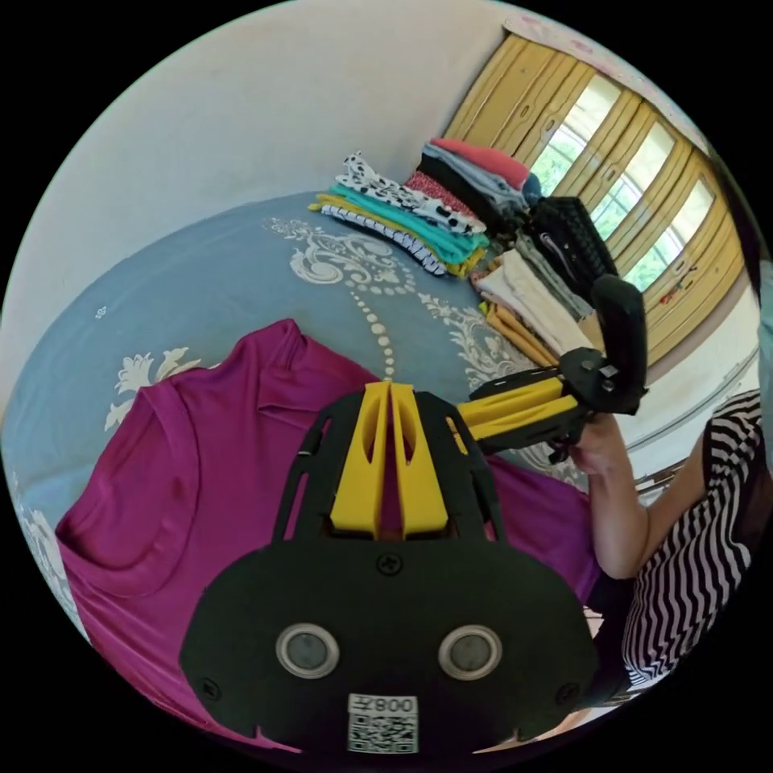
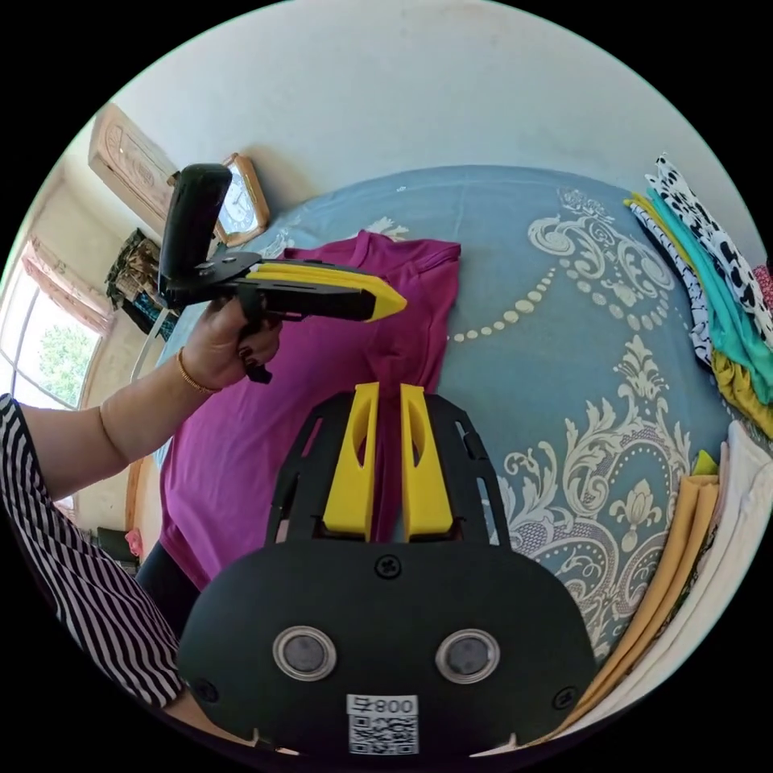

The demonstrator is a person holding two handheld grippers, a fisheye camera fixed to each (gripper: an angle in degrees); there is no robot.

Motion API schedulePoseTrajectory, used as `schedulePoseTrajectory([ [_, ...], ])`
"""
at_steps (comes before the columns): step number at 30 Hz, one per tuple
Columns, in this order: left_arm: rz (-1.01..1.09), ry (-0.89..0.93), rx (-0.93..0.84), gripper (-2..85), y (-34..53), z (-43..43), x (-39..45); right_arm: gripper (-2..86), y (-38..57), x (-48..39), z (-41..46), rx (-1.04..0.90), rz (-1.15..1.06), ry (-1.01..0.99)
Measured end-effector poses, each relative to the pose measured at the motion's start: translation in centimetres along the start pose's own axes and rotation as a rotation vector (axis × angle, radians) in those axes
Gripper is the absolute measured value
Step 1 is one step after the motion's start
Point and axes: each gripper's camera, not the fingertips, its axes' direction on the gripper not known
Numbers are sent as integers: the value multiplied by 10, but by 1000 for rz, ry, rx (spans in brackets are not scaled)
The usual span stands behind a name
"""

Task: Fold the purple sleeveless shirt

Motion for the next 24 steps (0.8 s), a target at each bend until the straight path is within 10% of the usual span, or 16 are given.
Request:
schedulePoseTrajectory([
  [3, -26, -15, -143, 2, -1, 4, 11, 60, -5, 3, 26, -54, 19, -9],
  [14, -340, -58, 178, 15, 55, -163, 34, 59, -14, -12, 58, 147, 9, 62],
  [24, -925, -497, 397, 71, 216, -376, 48, 58, -47, -77, 142, 73, -222, 119],
])
